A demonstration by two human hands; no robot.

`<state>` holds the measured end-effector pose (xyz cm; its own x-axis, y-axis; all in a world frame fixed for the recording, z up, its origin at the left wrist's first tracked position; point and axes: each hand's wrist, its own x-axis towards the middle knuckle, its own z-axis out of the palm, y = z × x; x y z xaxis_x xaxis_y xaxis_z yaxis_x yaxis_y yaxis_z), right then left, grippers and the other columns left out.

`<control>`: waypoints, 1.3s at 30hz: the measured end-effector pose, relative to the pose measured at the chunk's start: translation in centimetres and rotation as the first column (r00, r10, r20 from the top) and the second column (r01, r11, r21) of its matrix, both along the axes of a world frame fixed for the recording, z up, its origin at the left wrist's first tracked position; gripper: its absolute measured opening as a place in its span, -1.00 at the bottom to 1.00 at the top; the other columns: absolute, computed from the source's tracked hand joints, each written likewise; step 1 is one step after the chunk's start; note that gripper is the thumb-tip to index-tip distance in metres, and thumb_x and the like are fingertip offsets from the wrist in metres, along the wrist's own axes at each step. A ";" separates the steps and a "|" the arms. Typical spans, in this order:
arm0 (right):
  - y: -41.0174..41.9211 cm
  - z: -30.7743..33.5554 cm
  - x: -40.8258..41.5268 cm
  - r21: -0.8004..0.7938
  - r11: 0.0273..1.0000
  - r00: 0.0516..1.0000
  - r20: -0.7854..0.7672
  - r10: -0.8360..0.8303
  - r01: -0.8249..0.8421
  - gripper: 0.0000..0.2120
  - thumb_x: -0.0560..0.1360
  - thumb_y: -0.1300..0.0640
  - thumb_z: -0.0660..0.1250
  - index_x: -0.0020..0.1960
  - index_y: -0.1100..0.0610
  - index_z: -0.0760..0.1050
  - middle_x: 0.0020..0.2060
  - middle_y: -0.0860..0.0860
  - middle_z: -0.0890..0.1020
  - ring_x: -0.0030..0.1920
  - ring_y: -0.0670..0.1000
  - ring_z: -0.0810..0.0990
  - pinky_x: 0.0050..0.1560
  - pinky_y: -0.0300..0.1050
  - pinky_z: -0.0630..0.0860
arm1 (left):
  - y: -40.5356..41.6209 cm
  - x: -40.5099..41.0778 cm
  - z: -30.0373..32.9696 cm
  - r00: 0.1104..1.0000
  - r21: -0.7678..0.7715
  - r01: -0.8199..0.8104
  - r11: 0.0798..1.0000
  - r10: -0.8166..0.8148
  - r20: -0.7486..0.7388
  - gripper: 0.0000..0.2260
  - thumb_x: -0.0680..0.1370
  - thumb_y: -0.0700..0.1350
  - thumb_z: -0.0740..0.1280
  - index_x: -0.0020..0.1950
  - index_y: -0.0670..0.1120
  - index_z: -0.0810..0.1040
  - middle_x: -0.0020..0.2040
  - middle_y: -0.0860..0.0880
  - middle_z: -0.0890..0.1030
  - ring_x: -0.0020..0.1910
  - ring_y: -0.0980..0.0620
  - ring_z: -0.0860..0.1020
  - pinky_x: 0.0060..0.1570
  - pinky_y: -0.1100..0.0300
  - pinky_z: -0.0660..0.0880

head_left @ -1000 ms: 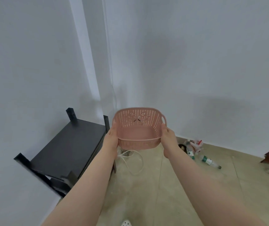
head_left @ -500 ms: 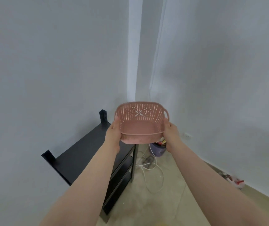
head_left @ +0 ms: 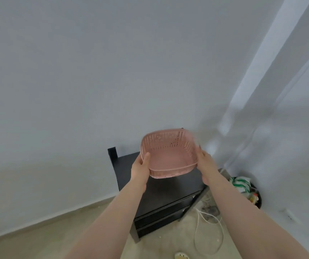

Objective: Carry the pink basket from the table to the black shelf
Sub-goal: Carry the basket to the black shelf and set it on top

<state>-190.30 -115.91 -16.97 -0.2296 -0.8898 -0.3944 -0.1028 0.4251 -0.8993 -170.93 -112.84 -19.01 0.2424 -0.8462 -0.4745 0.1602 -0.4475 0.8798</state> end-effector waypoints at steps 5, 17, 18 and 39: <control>-3.0 -2.5 0.0 0.064 0.979 0.981 0.024 0.192 -0.193 -0.46 0.63 -0.13 0.00 0.48 0.16 0.28 0.41 0.10 0.41 0.43 0.14 0.32 0.40 0.09 0.20 | 0.1 -0.7 -1.5 0.985 0.029 -0.168 0.985 0.167 0.053 -0.61 0.63 0.06 0.20 0.44 0.00 0.45 0.25 -0.04 0.61 0.25 -0.09 0.54 0.16 0.08 0.46; -5.2 -7.9 -1.6 0.143 0.879 0.887 -0.017 0.462 -0.455 -0.50 0.62 -0.11 0.05 0.44 0.15 0.34 0.34 0.11 0.47 0.36 0.13 0.39 0.29 0.03 0.30 | 2.6 -4.8 -5.5 0.921 0.238 -0.389 0.890 0.369 0.124 -0.54 0.61 0.13 0.22 0.44 -0.06 0.39 0.25 -0.05 0.56 0.19 -0.05 0.50 0.01 0.11 0.40; -5.3 -8.0 -1.6 0.134 0.873 0.880 -0.022 0.475 -0.469 -0.50 0.62 -0.11 0.06 0.44 0.14 0.34 0.34 0.11 0.47 0.36 0.13 0.39 0.30 0.03 0.30 | 2.8 -4.9 -5.7 0.917 0.253 -0.398 0.882 0.378 0.125 -0.53 0.60 0.14 0.21 0.44 -0.07 0.39 0.26 -0.06 0.56 0.20 -0.07 0.51 0.01 0.10 0.41; -6.3 -7.0 -3.5 0.178 0.849 0.863 -0.004 0.506 -0.497 -0.43 0.56 -0.21 0.14 0.46 0.07 0.32 0.44 0.05 0.38 0.43 0.13 0.32 0.39 0.07 0.21 | 5.7 -6.9 -5.9 0.874 0.329 -0.474 0.817 0.481 0.067 -0.25 0.52 0.32 0.22 0.60 -0.01 0.13 0.56 -0.07 0.28 0.51 -0.15 0.26 0.42 -0.13 0.20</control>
